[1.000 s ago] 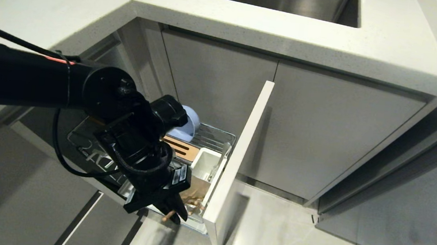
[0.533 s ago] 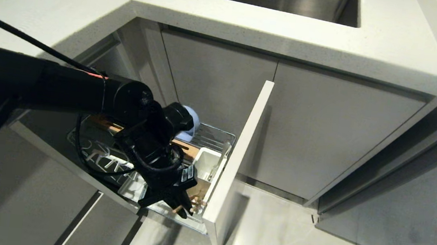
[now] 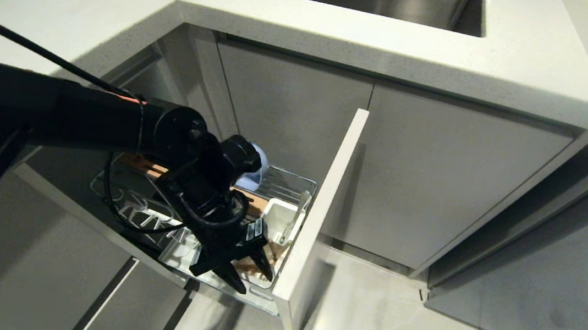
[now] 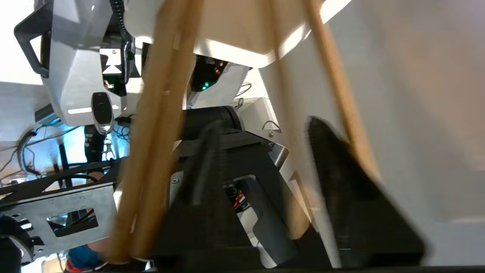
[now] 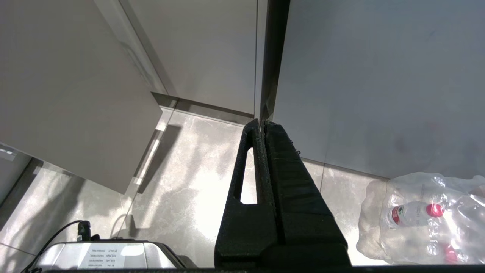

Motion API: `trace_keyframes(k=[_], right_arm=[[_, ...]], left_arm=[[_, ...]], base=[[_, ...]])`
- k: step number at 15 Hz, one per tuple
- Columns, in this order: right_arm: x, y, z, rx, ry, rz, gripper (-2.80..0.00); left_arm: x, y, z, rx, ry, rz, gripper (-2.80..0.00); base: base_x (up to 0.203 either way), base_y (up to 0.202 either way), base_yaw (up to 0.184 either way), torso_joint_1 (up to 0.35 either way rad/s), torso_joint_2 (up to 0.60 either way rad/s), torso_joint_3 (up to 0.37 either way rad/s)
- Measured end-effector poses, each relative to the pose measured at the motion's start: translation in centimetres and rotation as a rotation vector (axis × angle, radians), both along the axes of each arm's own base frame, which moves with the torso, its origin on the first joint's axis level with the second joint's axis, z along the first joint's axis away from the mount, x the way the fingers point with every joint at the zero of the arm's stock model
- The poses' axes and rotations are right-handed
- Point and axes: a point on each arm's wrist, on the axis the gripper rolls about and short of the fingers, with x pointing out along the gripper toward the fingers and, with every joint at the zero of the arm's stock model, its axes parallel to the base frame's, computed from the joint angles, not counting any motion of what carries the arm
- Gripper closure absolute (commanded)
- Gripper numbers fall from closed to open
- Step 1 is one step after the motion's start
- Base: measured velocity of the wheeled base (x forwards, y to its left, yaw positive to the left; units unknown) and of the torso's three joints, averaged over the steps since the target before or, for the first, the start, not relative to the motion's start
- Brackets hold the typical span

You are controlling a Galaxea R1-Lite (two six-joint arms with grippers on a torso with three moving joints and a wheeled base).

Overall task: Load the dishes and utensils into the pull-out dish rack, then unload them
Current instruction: Pick up the chopsticks and place it in the cupboard

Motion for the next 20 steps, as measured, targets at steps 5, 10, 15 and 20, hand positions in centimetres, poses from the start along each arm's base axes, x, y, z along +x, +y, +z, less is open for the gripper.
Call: trace_keyframes(k=[5,10,15,20], right_arm=[[0.0,0.0,0.0,0.000,0.000,0.000,0.00],[0.0,0.0,0.0,0.000,0.000,0.000,0.00],[0.0,0.0,0.0,0.000,0.000,0.000,0.00],[0.0,0.0,0.0,0.000,0.000,0.000,0.00]], left_arm=[[-0.7,0.5,1.7,-0.021,-0.037,0.012,-2.80],[-2.9,1.6,4.9,-0.049,-0.091,0.021,-2.80],[-6.4,3.5,8.9,-0.081,-0.188,0.022,0.00],[-11.1,6.1,13.3,-0.100,-0.353,0.052,0.00]], base=[[0.000,0.000,0.000,0.000,0.00,0.000],[0.000,0.000,0.000,0.000,0.00,0.000],[0.000,0.000,0.000,0.000,0.00,0.000],[0.000,0.000,0.000,0.000,0.00,0.000]])
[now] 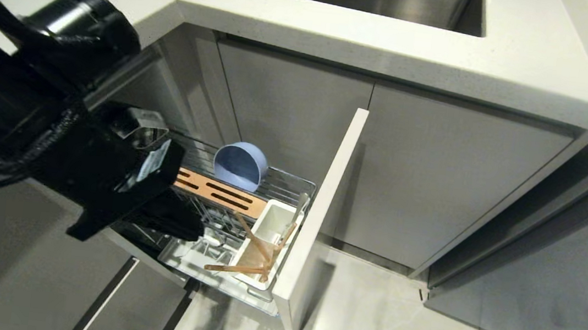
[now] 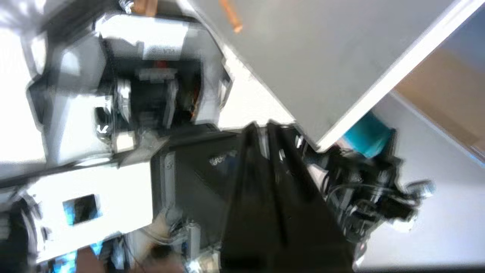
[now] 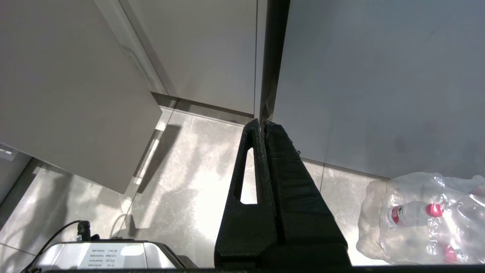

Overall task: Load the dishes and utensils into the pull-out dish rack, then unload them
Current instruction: Pick up the chopsticks and place it in the cupboard, then pick up the spoon and place it in the cupboard

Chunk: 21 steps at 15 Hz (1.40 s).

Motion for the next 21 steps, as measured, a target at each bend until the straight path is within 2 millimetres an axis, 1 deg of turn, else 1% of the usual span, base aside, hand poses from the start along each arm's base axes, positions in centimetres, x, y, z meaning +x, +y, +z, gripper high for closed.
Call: trace_keyframes(k=[3,5,8,11,13,15,17,21], right_arm=[[0.0,0.0,0.0,0.000,0.000,0.000,0.00],[0.0,0.0,0.0,0.000,0.000,0.000,0.00],[0.0,0.0,0.0,0.000,0.000,0.000,0.00],[0.0,0.0,0.0,0.000,0.000,0.000,0.00],[0.0,0.0,0.0,0.000,0.000,0.000,0.00],[0.0,0.0,0.0,0.000,0.000,0.000,0.00],[0.0,0.0,0.0,0.000,0.000,0.000,0.00],[0.0,0.0,0.0,0.000,0.000,0.000,0.00]], left_arm=[[-3.5,2.1,2.9,0.019,-0.171,0.070,0.00],[-5.8,3.7,5.0,0.083,-0.338,0.151,0.00],[-8.3,6.1,7.3,0.251,-0.565,0.314,0.00],[-10.3,8.8,9.3,0.413,-0.709,0.497,0.00],[-11.8,10.2,10.6,0.511,-0.784,0.578,0.00],[-13.2,11.1,11.3,0.637,-0.829,0.611,0.00],[-14.0,11.4,11.5,0.696,-0.834,0.639,0.00],[-13.9,11.9,11.6,0.736,-0.805,0.723,0.00]], base=[[0.000,0.000,0.000,0.000,0.00,0.000],[0.000,0.000,0.000,0.000,0.00,0.000],[0.000,0.000,0.000,0.000,0.00,0.000],[0.000,0.000,0.000,0.000,0.00,0.000],[0.000,0.000,0.000,0.000,0.00,0.000],[0.000,0.000,0.000,0.000,0.00,0.000],[0.000,0.000,0.000,0.000,0.00,0.000],[0.000,0.000,0.000,0.000,0.00,0.000]])
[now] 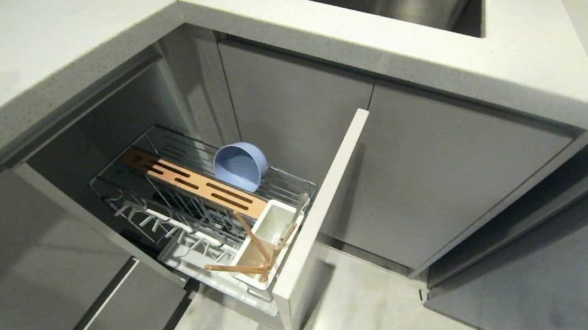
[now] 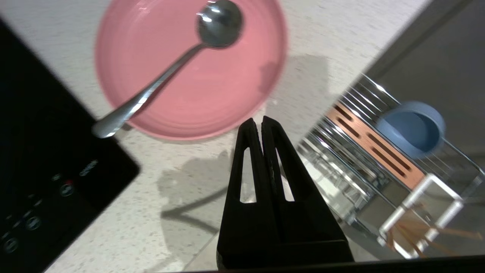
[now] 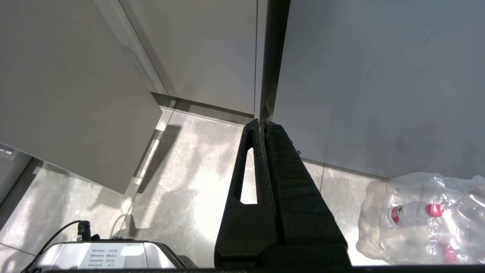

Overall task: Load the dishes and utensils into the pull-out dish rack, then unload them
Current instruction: Pick up the spoon and place it in the cupboard

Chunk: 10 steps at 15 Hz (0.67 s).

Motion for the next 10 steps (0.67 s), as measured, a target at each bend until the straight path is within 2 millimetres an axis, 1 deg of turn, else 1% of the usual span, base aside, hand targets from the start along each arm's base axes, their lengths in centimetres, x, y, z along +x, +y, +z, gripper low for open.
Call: trace_keyframes(k=[3,7,10], right_arm=[[0.0,0.0,0.0,0.000,0.000,0.000,0.00],[0.0,0.0,0.0,0.000,0.000,0.000,0.00],[0.0,0.0,0.0,0.000,0.000,0.000,0.00]], left_arm=[[0.9,0.9,-0.1,-0.018,0.012,0.132,0.00],[2.1,2.5,-0.4,-0.056,0.041,0.249,0.00],[2.8,3.3,-0.6,-0.100,0.048,0.222,0.00]], base=[[0.000,0.000,0.000,0.000,0.00,0.000],[0.000,0.000,0.000,0.000,0.00,0.000],[0.000,0.000,0.000,0.000,0.00,0.000]])
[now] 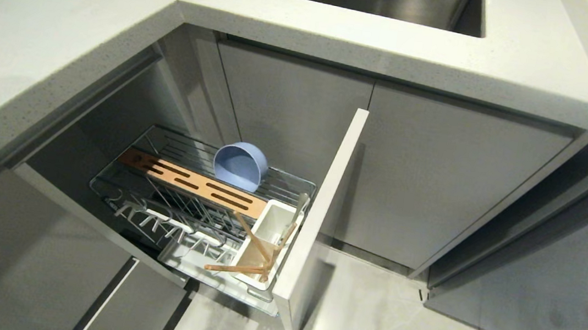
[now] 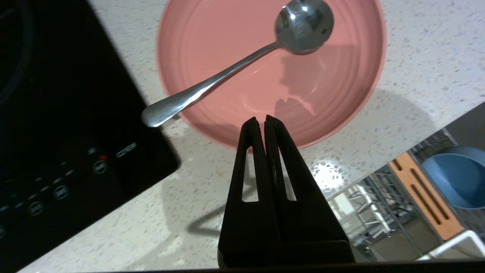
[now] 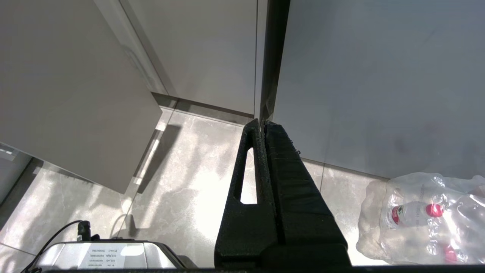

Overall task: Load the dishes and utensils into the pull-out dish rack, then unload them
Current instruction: Pick up the spoon and place it in the cupboard

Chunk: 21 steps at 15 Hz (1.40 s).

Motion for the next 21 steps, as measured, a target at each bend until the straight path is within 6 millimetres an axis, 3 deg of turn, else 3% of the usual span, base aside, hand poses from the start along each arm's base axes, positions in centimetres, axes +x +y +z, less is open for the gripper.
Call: trace_keyframes(k=[8,21], right_arm=[[0.0,0.0,0.0,0.000,0.000,0.000,0.00],[0.0,0.0,0.0,0.000,0.000,0.000,0.00]], left_arm=[[2.9,5.1,-0.5,-0.081,-0.037,-0.010,0.00],[3.6,8.0,-3.0,-0.136,0.103,-0.047,0.00]], base=[[0.000,0.000,0.000,0.000,0.00,0.000],[0.000,0.000,0.000,0.000,0.00,0.000]])
